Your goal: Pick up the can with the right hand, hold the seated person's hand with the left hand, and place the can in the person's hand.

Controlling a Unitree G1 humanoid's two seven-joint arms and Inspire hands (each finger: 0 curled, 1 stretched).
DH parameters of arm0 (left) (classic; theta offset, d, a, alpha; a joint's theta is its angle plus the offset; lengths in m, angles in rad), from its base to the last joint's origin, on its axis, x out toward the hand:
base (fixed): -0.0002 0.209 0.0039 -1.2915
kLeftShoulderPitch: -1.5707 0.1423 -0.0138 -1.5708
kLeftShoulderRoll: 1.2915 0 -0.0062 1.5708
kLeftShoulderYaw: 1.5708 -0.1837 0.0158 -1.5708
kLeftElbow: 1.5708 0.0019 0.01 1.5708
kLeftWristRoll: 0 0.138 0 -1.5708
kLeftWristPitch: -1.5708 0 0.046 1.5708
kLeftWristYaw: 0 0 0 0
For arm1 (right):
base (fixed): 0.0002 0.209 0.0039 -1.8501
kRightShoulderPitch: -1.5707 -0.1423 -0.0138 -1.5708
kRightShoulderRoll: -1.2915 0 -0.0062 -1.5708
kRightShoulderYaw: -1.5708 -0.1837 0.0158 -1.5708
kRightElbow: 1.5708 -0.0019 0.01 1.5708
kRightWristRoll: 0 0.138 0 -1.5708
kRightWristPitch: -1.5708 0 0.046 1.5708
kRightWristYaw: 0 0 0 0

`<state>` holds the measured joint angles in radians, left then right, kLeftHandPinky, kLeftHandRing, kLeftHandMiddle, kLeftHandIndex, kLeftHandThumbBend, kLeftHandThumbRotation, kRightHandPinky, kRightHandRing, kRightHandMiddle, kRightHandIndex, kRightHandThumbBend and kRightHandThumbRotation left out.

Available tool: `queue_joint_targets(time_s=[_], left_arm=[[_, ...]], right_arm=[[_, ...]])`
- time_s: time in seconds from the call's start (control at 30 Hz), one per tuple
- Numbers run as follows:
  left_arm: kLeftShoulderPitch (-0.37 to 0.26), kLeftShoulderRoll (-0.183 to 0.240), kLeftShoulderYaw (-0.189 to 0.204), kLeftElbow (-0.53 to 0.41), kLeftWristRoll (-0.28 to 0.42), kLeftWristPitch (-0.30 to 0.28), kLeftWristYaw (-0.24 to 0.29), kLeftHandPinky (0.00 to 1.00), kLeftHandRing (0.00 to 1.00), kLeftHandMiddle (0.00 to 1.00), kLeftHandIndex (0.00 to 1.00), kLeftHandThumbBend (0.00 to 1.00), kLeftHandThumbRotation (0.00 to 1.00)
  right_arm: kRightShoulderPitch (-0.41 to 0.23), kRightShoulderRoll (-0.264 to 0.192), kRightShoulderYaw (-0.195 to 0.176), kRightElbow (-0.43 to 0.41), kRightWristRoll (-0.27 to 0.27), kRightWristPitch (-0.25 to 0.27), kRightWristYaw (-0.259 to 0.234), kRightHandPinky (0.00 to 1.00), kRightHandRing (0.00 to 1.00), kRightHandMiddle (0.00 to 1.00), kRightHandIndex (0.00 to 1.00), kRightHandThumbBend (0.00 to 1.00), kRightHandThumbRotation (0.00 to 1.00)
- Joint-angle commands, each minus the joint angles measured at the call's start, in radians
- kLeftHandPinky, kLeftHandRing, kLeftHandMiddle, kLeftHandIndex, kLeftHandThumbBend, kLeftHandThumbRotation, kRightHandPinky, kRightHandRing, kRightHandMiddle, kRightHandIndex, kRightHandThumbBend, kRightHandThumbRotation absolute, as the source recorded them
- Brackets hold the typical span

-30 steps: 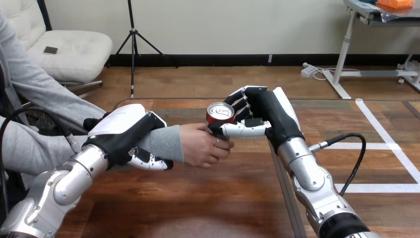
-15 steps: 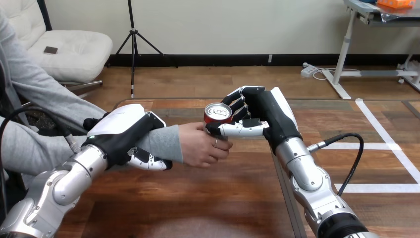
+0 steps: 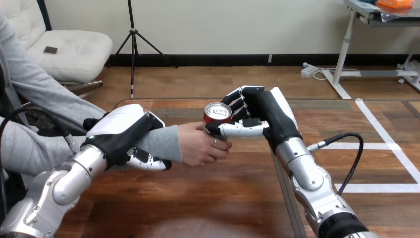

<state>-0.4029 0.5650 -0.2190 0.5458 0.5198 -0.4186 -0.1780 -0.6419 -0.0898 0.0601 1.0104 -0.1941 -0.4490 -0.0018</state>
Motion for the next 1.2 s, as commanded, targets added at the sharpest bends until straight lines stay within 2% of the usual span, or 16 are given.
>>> queue_joint_targets(time_s=[0.0, 0.2, 0.37, 0.67, 0.97, 1.17], left_arm=[[-0.098, -0.019, 0.039, -0.051, -0.053, -0.017, 0.021, 0.16, 0.22, 0.3, 0.32, 0.51, 0.0], [-0.096, -0.017, 0.038, -0.056, -0.052, -0.009, 0.015, 0.16, 0.22, 0.3, 0.32, 0.52, 0.0], [-0.094, -0.016, 0.038, -0.059, -0.053, -0.009, 0.015, 0.17, 0.23, 0.31, 0.33, 0.52, 0.0], [-0.089, -0.019, 0.041, -0.054, -0.064, -0.014, 0.017, 0.19, 0.24, 0.32, 0.33, 0.55, 0.0], [-0.081, -0.009, 0.04, -0.07, -0.08, -0.005, -0.002, 0.2, 0.25, 0.34, 0.35, 0.6, 0.0], [-0.078, 0.003, 0.038, -0.071, -0.085, -0.018, -0.012, 0.24, 0.3, 0.37, 0.37, 0.64, 0.0]], right_arm=[[-0.113, 0.007, 0.003, -0.075, 0.015, 0.026, 0.026, 0.37, 0.41, 0.45, 0.46, 0.8, 0.01], [-0.107, 0.007, -0.007, -0.095, 0.031, 0.061, 0.049, 0.4, 0.46, 0.49, 0.49, 0.85, 0.15], [-0.101, 0.004, -0.01, -0.102, 0.039, 0.052, 0.059, 0.42, 0.47, 0.5, 0.5, 0.9, 0.31], [-0.096, -0.005, -0.01, -0.103, 0.039, 0.042, 0.056, 0.48, 0.5, 0.51, 0.52, 0.96, 0.5], [-0.085, -0.008, -0.015, -0.112, 0.046, 0.033, 0.058, 0.52, 0.55, 0.55, 0.57, 0.95, 0.61], [-0.078, -0.008, -0.02, -0.113, 0.056, 0.025, 0.065, 0.56, 0.6, 0.61, 0.63, 0.98, 0.7]])
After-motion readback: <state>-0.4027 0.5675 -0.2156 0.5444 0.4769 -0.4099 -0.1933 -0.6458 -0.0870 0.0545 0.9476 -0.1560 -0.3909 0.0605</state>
